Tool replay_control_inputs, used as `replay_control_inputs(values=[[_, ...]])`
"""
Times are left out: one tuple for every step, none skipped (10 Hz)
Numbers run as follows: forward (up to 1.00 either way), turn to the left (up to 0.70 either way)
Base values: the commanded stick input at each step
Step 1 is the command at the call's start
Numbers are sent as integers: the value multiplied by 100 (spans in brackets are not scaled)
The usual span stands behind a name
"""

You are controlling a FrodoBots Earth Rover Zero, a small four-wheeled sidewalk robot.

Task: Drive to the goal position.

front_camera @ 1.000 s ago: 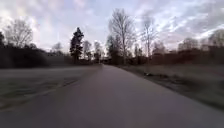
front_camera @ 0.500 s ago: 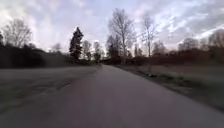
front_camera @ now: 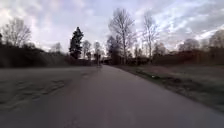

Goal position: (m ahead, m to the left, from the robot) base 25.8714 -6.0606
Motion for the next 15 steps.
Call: replay_control_inputs(values=[[100, 1], [100, 1], [100, 1], [100, 1], [100, 1], [100, 1], [100, 1], [100, 1], [100, 1], [100, 1], [100, 1], [100, 1], [100, 1], [100, 1], [100, 1]])
